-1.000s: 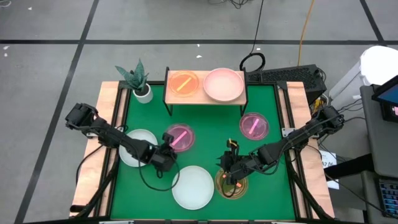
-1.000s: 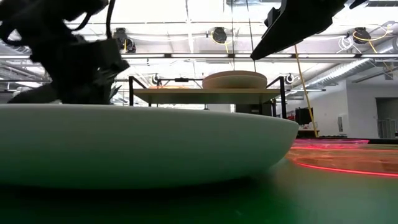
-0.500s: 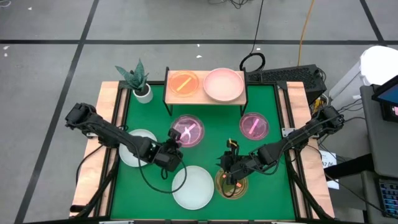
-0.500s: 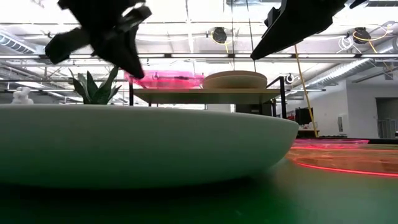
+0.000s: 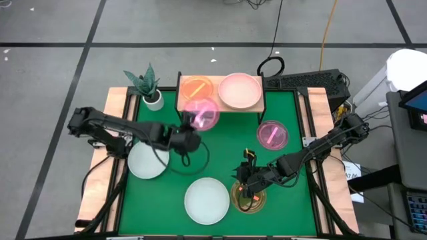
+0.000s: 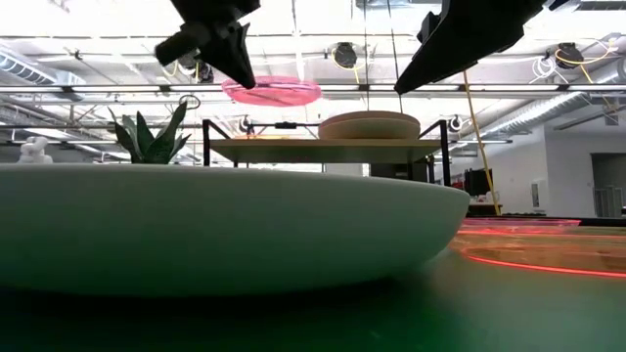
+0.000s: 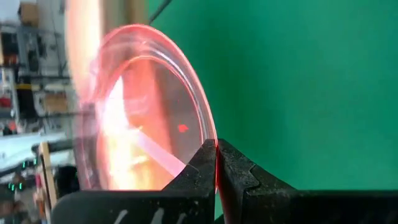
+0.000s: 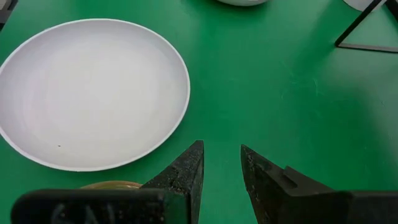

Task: Place and stack plates onto a shelf
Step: Stack the left transparent pink plate on top of the transparent orange plate on the shelf

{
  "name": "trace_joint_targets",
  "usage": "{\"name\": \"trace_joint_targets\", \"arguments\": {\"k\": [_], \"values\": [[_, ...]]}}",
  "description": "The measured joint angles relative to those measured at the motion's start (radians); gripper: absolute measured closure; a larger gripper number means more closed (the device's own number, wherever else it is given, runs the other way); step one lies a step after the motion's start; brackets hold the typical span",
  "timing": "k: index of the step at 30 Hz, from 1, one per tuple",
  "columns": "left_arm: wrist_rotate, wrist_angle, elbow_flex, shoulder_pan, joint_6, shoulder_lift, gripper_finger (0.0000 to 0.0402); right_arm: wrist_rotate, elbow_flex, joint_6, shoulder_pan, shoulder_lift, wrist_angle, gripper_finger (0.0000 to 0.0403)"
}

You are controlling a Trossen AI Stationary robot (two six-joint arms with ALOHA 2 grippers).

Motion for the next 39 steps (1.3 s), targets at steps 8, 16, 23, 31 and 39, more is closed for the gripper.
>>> {"name": "trace_joint_targets", "arguments": {"k": [8, 16, 23, 31, 39], "values": [[0.163, 0.056, 0.0, 0.21, 0.116, -0.06, 0.0398, 0.0, 0.0, -0.001, 0.0, 0.0, 0.001, 0.0314], [0.277, 0.157, -0.015, 0.379, 0.185, -0.06, 0.0398, 0.0, 0.0, -0.003, 0.0, 0.0, 0.007, 0.0314], [0.363, 0.169, -0.024, 0.462, 0.198, -0.049, 0.0398, 0.0, 0.0, -0.011, 0.0, 0.0, 0.007, 0.0314], [0.385, 0.17, -0.026, 0.508, 0.197, -0.027, 0.0398, 0.0, 0.0, -0.011, 0.0, 0.0, 0.007, 0.0314], [0.392, 0.177, -0.024, 0.508, 0.201, -0.022, 0.0397, 0.0, 0.0, -0.011, 0.0, 0.0, 0.008, 0.0314]]}}
